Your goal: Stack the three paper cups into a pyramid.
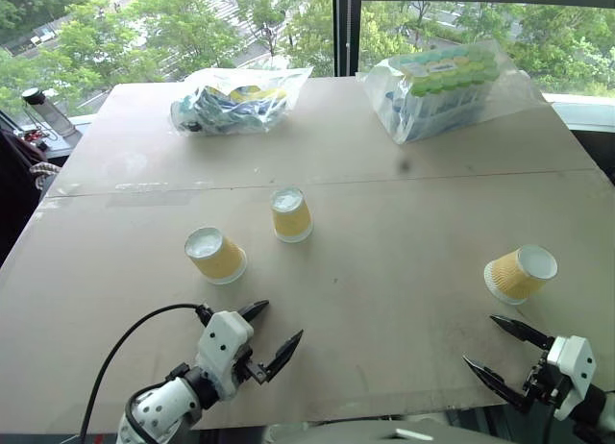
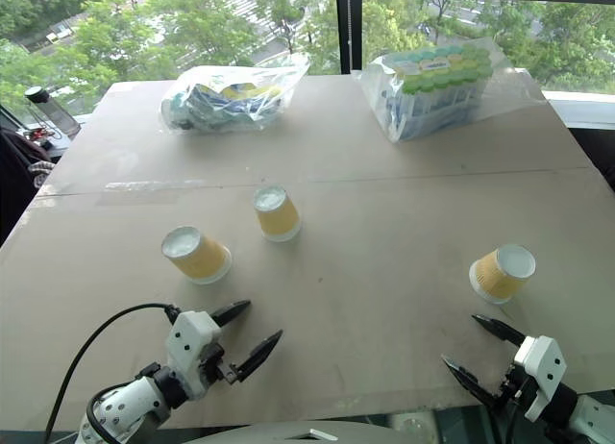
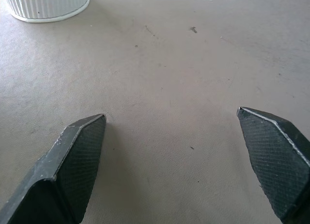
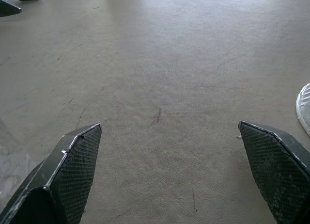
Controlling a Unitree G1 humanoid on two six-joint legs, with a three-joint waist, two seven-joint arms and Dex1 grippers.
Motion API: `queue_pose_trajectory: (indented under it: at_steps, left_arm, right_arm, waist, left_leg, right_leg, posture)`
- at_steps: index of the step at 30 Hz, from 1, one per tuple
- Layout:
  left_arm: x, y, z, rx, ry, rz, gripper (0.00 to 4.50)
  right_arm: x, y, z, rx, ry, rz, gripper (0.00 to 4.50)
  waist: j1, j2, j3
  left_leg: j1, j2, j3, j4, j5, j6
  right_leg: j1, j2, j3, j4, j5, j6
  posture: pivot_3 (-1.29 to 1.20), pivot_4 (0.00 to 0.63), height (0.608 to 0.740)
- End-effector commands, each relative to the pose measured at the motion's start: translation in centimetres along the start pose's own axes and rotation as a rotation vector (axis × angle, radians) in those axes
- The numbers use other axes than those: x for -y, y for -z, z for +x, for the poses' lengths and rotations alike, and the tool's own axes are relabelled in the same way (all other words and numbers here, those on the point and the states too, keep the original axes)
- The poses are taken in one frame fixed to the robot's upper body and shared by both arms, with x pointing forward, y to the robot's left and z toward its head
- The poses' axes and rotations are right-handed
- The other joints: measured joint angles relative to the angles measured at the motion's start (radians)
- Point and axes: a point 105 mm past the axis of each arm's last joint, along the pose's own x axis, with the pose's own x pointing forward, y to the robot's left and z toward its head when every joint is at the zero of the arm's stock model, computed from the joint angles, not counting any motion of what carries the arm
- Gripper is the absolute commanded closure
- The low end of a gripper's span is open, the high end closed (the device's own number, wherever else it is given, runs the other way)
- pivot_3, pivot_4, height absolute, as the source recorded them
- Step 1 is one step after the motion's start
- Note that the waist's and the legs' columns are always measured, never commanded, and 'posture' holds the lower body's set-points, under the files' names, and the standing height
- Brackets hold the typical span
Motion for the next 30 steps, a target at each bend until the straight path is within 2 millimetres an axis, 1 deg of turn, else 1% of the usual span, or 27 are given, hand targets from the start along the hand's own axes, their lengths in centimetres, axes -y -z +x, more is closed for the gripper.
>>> queue_pose_trajectory:
  at_steps: [1, 4, 11, 23, 25, 28, 30]
  left_arm:
    - [0.3, -0.9, -0.6, 0.028, 0.01, 0.025, 0.04]
    - [0.4, -0.7, -1.2, 0.02, 0.011, 0.019, 0.04]
    - [0.4, -0.8, -1.6, 0.021, 0.009, 0.024, 0.04]
    - [0.4, -2.0, -1.3, 0.06, 0.013, 0.024, 0.04]
    - [0.3, -2.5, -1.2, 0.087, 0.011, 0.027, 0.04]
    - [0.1, -3.2, -1.1, 0.118, 0.006, 0.009, 0.04]
    - [0.2, -3.4, -1.1, 0.13, 0.009, -0.014, 0.04]
  right_arm:
    - [0.2, -0.5, 0.0, 0.031, 0.014, -0.01, 0.0]
    - [0.5, -0.6, 0.3, 0.049, 0.014, -0.001, 0.0]
    - [0.6, -0.5, 0.5, 0.059, 0.005, 0.001, 0.0]
    - [0.2, -0.9, 0.6, 0.078, -0.02, 0.0, 0.0]
    - [0.1, -1.0, 0.6, 0.082, -0.023, 0.001, 0.0]
    - [-0.2, -1.4, 0.6, 0.098, -0.032, -0.004, 0.0]
    - [-0.3, -2.5, 1.6, 0.137, -0.046, -0.015, 0.0]
  waist:
    - [0.0, 0.0, 0.0]
    - [-0.003, 0.0, 0.0]
    - [-0.002, 0.0, 0.0]
    - [-0.002, 0.0, 0.0]
    - [-0.002, 0.0, 0.0]
    - [-0.003, 0.0, 0.0]
    - [-0.003, 0.0, 0.0]
  left_leg:
    - [0.0, 0.0, 0.0, 0.0, 0.0, 0.0]
    - [0.0, 0.0, 0.0, 0.0, 0.0, 0.0]
    - [0.0, 0.0, 0.0, 0.0, 0.0, 0.0]
    - [0.0, 0.0, 0.0, 0.0, 0.0, 0.0]
    - [0.0, 0.0, 0.0, 0.0, 0.0, 0.0]
    - [0.0, 0.0, 0.0, 0.0, 0.0, 0.0]
    - [0.0, 0.0, 0.0, 0.0, 0.0, 0.0]
  right_leg:
    - [0.0, 0.0, 0.0, 0.0, 0.0, 0.0]
    - [0.0, 0.0, 0.0, 0.0, 0.0, 0.0]
    - [0.0, 0.0, 0.0, 0.0, 0.0, 0.0]
    - [0.0, 0.0, 0.0, 0.0, 0.0, 0.0]
    - [0.0, 0.0, 0.0, 0.0, 0.0, 0.0]
    - [0.0, 0.0, 0.0, 0.0, 0.0, 0.0]
    - [0.0, 0.0, 0.0, 0.0, 0.0, 0.0]
  posture:
    - [0.0, 0.15, 0.74]
    - [0.0, 0.15, 0.74]
    - [0.0, 0.15, 0.74]
    - [0.0, 0.15, 0.74]
    - [0.0, 0.15, 0.74]
    - [0.0, 0.15, 0.74]
    - [0.0, 0.15, 0.74]
